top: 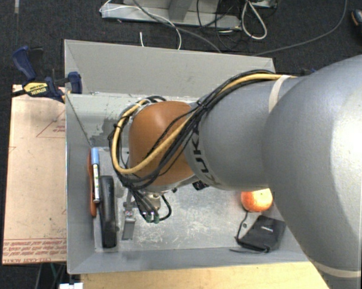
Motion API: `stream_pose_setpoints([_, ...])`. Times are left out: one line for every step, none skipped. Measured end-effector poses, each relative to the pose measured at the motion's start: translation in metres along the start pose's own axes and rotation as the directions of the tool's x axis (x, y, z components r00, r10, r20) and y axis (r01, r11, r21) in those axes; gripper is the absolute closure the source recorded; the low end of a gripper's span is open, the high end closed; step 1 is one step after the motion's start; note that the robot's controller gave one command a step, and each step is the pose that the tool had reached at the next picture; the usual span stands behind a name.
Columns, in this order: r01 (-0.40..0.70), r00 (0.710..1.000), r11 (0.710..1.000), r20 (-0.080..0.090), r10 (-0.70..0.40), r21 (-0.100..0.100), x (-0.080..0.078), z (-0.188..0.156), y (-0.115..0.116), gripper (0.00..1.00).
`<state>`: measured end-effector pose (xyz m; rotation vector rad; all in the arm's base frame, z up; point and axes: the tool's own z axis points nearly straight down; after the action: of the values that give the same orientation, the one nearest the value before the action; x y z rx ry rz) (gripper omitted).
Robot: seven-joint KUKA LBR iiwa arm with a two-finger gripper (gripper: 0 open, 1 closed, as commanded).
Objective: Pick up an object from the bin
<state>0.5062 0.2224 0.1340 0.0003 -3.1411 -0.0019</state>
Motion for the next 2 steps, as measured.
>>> stream_pose_setpoints([0.331, 0.943, 0.943, 0.017, -0.331, 0.002, 0.005, 0.040, 0.014, 0.00])
stream_pose_setpoints([0.459, 0.889, 0.889, 0.007, -0.459, 0.001, 0.011, 0.027, 0.024, 0.00])
